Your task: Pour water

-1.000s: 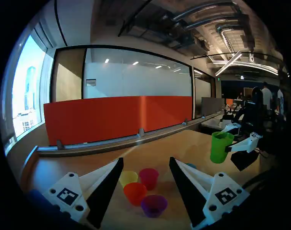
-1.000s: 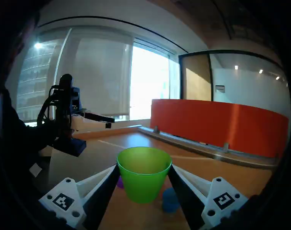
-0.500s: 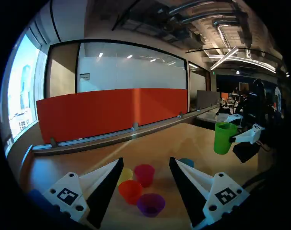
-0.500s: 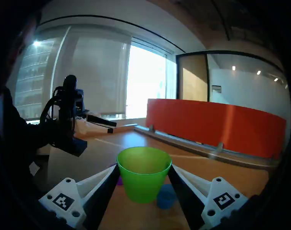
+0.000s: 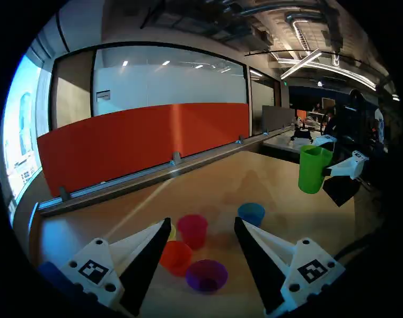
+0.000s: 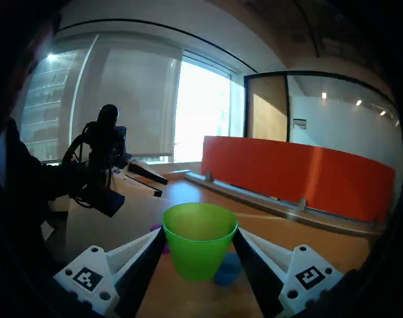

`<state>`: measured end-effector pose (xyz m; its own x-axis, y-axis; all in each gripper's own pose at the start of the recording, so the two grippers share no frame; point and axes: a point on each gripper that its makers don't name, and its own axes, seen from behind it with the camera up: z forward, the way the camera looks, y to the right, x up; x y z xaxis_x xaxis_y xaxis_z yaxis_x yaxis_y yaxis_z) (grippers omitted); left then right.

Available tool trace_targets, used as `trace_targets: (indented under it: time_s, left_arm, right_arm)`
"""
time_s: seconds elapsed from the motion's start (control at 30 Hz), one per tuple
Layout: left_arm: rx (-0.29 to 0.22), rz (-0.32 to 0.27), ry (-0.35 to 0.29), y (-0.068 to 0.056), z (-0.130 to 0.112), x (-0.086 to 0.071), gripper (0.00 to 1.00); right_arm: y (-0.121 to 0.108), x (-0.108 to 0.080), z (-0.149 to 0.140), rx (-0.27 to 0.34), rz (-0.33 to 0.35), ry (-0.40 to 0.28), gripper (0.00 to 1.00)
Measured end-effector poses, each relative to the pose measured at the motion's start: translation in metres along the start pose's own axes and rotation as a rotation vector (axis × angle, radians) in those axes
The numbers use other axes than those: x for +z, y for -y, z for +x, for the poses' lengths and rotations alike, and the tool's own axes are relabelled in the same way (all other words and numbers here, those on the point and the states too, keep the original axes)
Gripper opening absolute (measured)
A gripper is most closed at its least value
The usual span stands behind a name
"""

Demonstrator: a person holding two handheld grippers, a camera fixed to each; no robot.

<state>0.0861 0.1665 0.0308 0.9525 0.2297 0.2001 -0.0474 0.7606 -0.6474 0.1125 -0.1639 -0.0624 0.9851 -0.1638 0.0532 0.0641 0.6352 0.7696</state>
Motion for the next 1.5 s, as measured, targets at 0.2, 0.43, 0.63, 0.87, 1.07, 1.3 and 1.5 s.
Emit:
trace_targets:
  time_s: [0.2,0.43,0.63,0.87,1.07,1.3,1.5]
  left_arm:
    - [0.022,-0.031,0.044,-0.005,-0.006,0.009,0.88]
    - [0.047,-0.063,0.085,-0.013,-0.014,0.020,0.88]
    - [0.052,-0.089,0.108,-0.020,-0.018,0.030,0.88]
    - [0.051,-0.124,0.134,-0.030,-0.024,0.043,0.88]
    - [0.061,-0.160,0.154,-0.041,-0.029,0.053,0.88]
    - [0.069,-0.187,0.182,-0.050,-0.034,0.066,0.88]
    - [0.070,-0.219,0.216,-0.060,-0.040,0.075,0.88]
  right_arm:
    - [0.000,-0.002,0.003,-0.007,0.002,0.000,0.90]
    - [-0.001,-0.003,0.004,-0.009,0.005,0.001,0.90]
    - [-0.003,-0.007,0.004,-0.006,0.003,0.001,0.90]
    - [-0.007,-0.010,0.004,-0.007,-0.004,0.003,0.90]
    - [-0.008,-0.010,0.002,-0.009,-0.004,0.008,0.90]
    - [-0.011,-0.007,0.003,-0.007,-0.008,0.011,0.90]
    - [-0.013,-0.006,0.003,-0.005,-0.012,0.013,0.90]
